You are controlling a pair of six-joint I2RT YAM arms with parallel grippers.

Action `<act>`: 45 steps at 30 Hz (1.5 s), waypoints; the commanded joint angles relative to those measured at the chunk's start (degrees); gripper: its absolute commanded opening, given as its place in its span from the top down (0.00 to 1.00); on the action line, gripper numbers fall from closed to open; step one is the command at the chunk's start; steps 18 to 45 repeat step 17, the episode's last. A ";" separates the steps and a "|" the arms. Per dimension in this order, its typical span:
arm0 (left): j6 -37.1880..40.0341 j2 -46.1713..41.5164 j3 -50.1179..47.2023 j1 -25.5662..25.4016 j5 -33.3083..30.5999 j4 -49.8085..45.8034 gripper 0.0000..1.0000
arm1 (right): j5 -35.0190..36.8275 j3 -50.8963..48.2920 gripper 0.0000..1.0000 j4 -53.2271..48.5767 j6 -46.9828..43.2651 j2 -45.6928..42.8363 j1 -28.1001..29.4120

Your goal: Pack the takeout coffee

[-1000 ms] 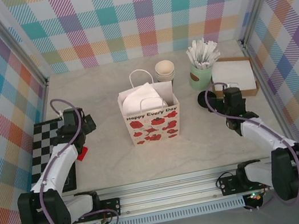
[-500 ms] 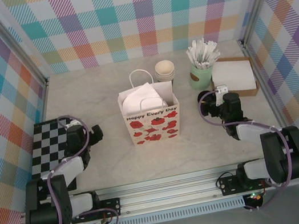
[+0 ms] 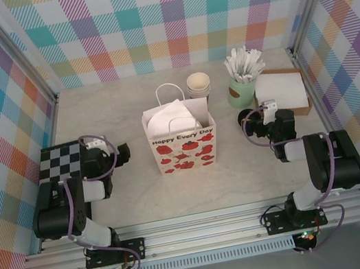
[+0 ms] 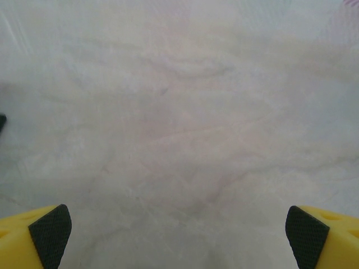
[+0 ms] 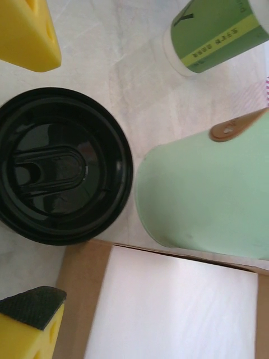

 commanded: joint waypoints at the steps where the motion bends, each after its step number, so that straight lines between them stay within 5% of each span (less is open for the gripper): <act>1: 2.80 -0.19 3.35 -3.05 -6.26 -0.92 0.00 | 2.38 1.59 0.00 1.25 1.61 0.34 0.22; 45: 2.89 0.00 2.96 -3.31 -6.84 0.13 0.00 | 2.85 1.60 0.00 1.15 1.42 0.32 0.57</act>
